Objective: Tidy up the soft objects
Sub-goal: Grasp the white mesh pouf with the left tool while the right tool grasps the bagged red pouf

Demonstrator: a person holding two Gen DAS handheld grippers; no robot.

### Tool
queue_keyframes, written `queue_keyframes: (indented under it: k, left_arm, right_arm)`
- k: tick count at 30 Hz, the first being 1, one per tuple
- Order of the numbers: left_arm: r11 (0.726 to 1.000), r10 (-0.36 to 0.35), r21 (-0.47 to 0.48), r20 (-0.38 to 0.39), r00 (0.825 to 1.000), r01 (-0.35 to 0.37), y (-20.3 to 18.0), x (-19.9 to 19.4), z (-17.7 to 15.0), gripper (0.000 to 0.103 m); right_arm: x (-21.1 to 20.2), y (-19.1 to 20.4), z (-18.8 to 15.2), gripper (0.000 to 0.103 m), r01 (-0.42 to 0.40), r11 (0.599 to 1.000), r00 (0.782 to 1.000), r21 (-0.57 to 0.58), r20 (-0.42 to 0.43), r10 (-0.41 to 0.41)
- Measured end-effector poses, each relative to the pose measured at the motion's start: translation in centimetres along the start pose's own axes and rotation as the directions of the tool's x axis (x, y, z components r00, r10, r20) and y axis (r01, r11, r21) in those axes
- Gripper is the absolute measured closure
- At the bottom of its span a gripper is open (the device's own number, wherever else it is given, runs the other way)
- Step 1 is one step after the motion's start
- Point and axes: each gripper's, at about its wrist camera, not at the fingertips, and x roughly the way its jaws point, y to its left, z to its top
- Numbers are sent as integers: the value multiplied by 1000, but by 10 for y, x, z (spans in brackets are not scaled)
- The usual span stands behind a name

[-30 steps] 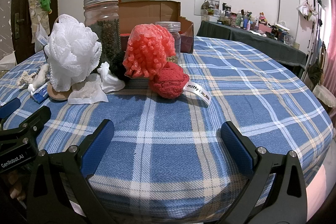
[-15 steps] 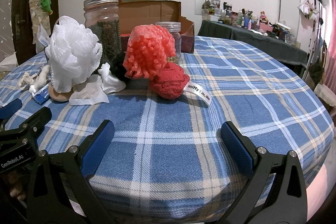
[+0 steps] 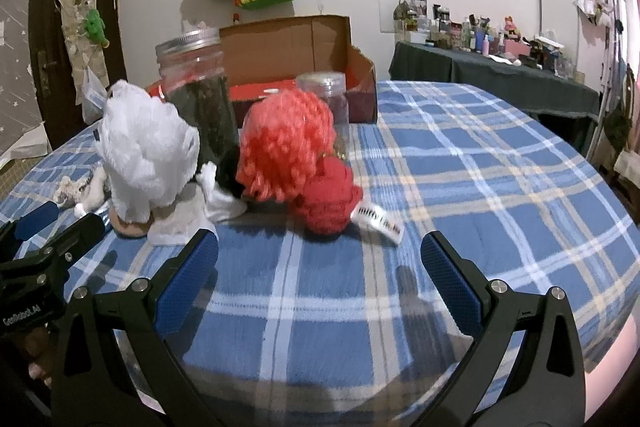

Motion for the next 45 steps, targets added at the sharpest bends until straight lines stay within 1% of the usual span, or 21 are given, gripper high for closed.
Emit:
queue_keyframes:
  k: [9, 15, 21, 23, 26, 29, 32, 33, 34, 35, 36, 37, 38, 39, 40, 41, 42, 44, 45]
  left_arm:
    - [999, 4, -44, 7, 1000, -4, 13, 0, 16, 0]
    - [1000, -13, -26, 33, 999, 14, 9, -3, 29, 0]
    - [999, -51, 5, 54, 997, 51, -3, 0, 43, 0]
    - [998, -66, 17, 55, 996, 65, -8, 3, 47, 0]
    - [996, -83, 38, 49, 995, 81, -16, 8, 51, 0]
    - [993, -117, 27, 19, 993, 117, -19, 17, 55, 0]
    - [992, -123, 37, 11, 992, 122, -23, 23, 56, 0]
    - [990, -131, 46, 4, 991, 131, -26, 26, 57, 0]
    - [989, -137, 52, -1, 991, 137, -28, 27, 57, 0]
    - [988, -144, 57, -8, 990, 144, -30, 29, 57, 5]
    - [987, -151, 57, -15, 988, 152, -30, 31, 57, 9]
    - [986, -157, 56, -21, 987, 158, -30, 32, 57, 18]
    - [985, -163, 55, -27, 986, 164, -30, 33, 56, 25]
    - [984, -171, 54, -36, 985, 172, -31, 34, 56, 28]
    - [983, -175, 52, -52, 983, 178, -31, 37, 55, 33]
    - [982, -178, 50, -65, 982, 181, -30, 38, 55, 38]
    - [981, -184, 47, -76, 980, 188, -29, 39, 54, 40]
    - [979, -195, 45, -74, 978, 199, -27, 37, 53, 50]
    - [978, -200, 46, -68, 977, 203, -26, 35, 53, 52]
  right_arm:
    - [-3, -2, 18, 0, 1, 1000, 1000, -5, 29, -1]
    - [-2, -4, 39, 0, -16, 1000, 999, -22, 52, 17]
    - [14, -14, 58, 0, -83, 996, 997, -29, 3, 83]
    - [20, -18, 62, 0, -119, 993, 993, -27, -19, 118]
    - [30, -23, 66, 0, -189, 982, 981, -19, -57, 188]
    - [38, -24, 67, 0, -233, 972, 969, -13, -81, 232]
    - [44, -21, 66, 0, -281, 959, 955, -33, -104, 276]
    - [45, -19, 66, 2, -295, 955, 951, -38, -107, 290]
    - [45, -17, 65, 11, -307, 951, 947, -45, -112, 301]
    - [47, -15, 64, 21, -311, 949, 945, -55, -120, 303]
    - [48, -12, 63, 27, -311, 948, 945, -63, -129, 301]
    - [49, -10, 61, 38, -316, 947, 942, -61, -141, 305]
    - [51, -10, 58, 50, -328, 944, 935, -47, -157, 317]
    - [52, -10, 56, 51, -334, 942, 931, -36, -166, 324]
    - [51, -10, 55, 53, -331, 943, 933, -32, -160, 322]
    - [47, -10, 54, 58, -330, 943, 936, -38, -148, 321]
    - [45, -9, 54, 59, -332, 942, 936, -43, -142, 323]
    - [37, -8, 53, 61, -318, 947, 943, -51, -116, 311]
    - [33, -7, 53, 62, -313, 948, 946, -55, -102, 307]
